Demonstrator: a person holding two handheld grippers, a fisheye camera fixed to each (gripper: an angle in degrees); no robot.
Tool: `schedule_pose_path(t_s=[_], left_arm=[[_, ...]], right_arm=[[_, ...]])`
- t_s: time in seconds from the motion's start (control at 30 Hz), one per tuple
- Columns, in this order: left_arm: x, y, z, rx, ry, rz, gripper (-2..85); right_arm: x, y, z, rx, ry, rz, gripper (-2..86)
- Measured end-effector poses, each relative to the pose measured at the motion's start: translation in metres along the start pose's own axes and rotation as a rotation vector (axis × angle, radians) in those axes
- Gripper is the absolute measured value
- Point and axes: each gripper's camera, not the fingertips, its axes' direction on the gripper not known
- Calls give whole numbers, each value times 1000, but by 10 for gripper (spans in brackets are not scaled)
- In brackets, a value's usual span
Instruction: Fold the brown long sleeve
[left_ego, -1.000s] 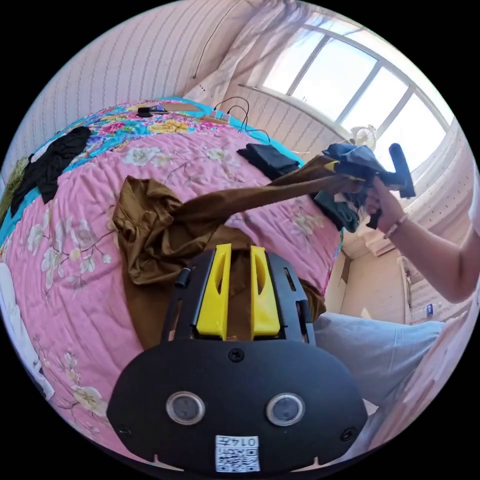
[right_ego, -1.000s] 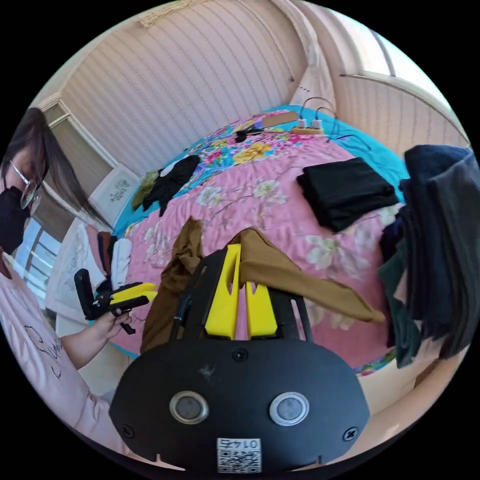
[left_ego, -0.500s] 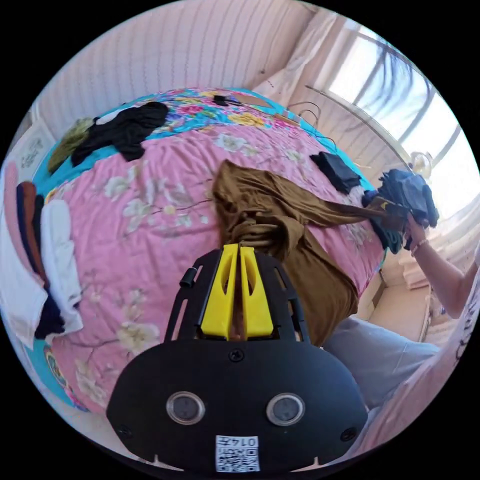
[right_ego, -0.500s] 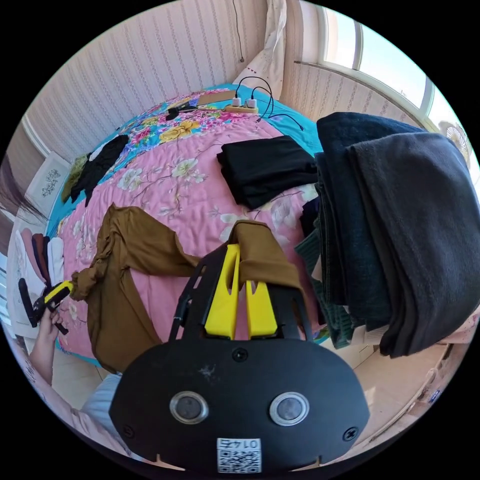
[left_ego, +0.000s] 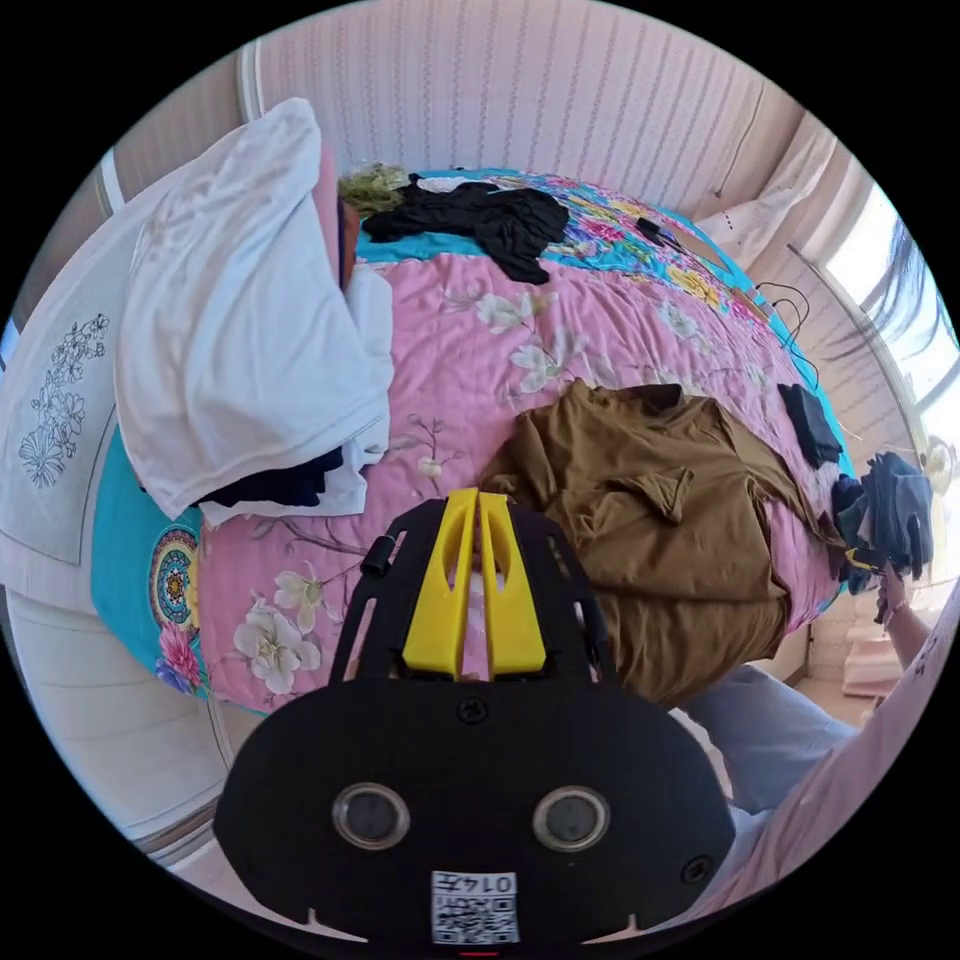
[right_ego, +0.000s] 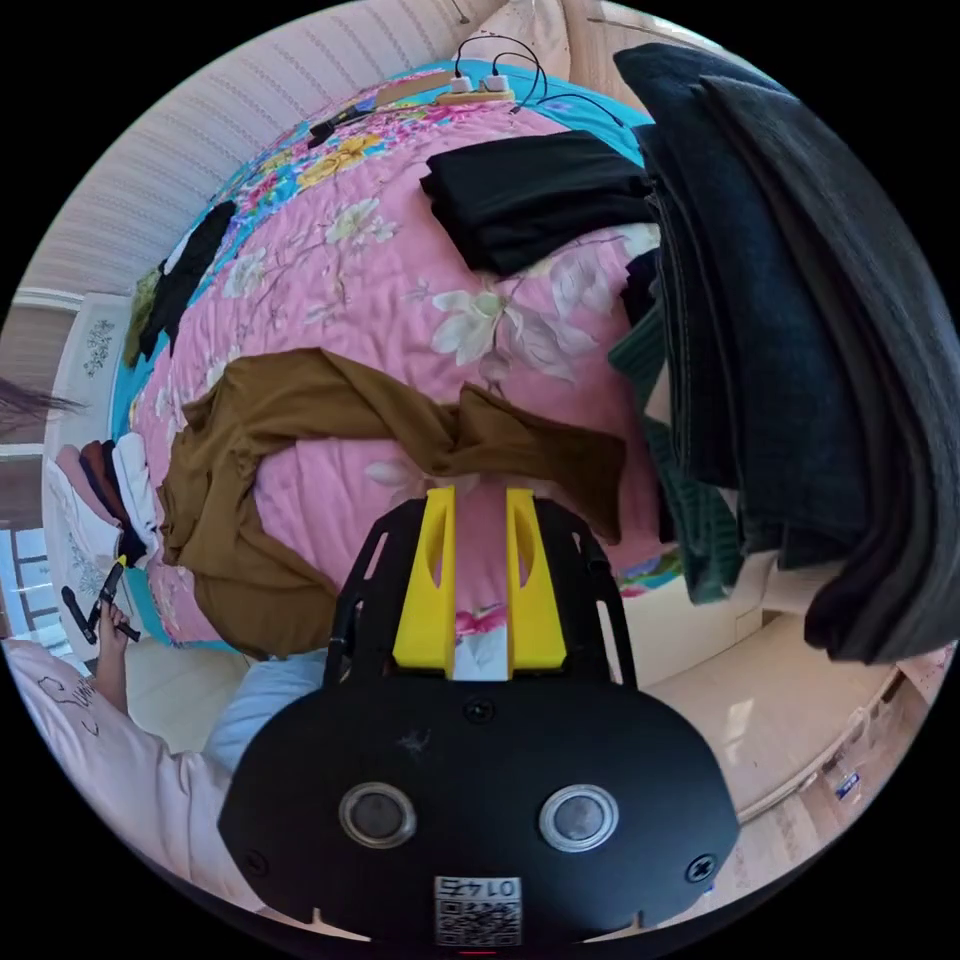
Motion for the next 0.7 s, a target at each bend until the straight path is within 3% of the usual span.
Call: schedule_pose_path(t_s=[0.1, 0.23, 0.4, 0.47, 0.53, 0.6, 0.7], left_arm=[[33, -26, 18, 44, 29, 147, -7], [50, -73, 67, 77, 57, 225, 16], [62, -135, 148, -46, 211, 215, 79], [75, -144, 183, -148, 206, 240, 64], [86, -143, 202, -211, 173, 286, 36], [92, -145, 202, -186, 179, 315, 7], [107, -165, 187, -67, 172, 348, -7]], right_arm=[[-15, 6, -3, -41, 42, 13, 74], [-115, -50, 10, 64, -32, -374, 81], [-260, -152, 57, 146, -164, -783, 110], [-306, -176, 79, 161, -175, -873, 113], [-352, -196, 126, -5, -73, -989, 102], [-362, -201, 136, 1, 2, -999, 45], [-358, -215, 122, -16, -76, -1042, 2]])
